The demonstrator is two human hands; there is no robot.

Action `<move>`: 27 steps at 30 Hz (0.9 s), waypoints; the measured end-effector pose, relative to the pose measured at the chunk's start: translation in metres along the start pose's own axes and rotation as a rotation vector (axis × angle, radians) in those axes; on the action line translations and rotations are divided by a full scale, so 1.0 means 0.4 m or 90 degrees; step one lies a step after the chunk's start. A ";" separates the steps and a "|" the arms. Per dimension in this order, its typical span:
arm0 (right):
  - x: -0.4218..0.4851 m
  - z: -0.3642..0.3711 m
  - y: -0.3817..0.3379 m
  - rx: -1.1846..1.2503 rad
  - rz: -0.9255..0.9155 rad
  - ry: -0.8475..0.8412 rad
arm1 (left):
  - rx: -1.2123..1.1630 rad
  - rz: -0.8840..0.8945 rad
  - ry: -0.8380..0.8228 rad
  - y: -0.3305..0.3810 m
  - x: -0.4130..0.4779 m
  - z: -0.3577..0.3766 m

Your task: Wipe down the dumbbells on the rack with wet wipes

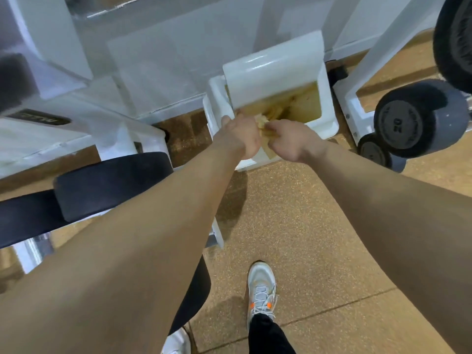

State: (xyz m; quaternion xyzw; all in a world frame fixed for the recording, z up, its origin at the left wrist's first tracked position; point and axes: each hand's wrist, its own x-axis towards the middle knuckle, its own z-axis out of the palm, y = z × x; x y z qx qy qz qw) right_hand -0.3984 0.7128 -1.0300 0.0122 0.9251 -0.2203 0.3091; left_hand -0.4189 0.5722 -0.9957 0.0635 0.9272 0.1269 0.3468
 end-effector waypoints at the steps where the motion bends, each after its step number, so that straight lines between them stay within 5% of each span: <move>1: 0.007 -0.004 -0.001 -0.065 -0.012 -0.023 | -0.004 -0.006 0.003 -0.003 0.007 -0.003; 6: 0.074 0.006 -0.004 -0.249 0.077 -0.068 | -0.037 -0.018 -0.007 -0.023 0.017 -0.006; 9: 0.095 0.005 -0.015 -0.144 0.221 0.044 | -0.091 -0.024 0.013 -0.032 0.017 -0.010; 14: 0.063 0.016 -0.012 -0.063 0.234 0.325 | -0.176 -0.033 -0.011 -0.038 0.014 -0.011; 17: 0.027 0.031 -0.016 0.084 0.299 0.398 | -0.216 -0.038 -0.014 -0.042 0.013 -0.013; 24: -0.027 0.057 -0.030 0.001 0.123 0.303 | -0.250 -0.037 0.009 -0.048 0.000 -0.018; 27: -0.054 0.058 -0.039 0.044 0.151 0.208 | -0.260 -0.050 0.025 -0.055 -0.017 -0.024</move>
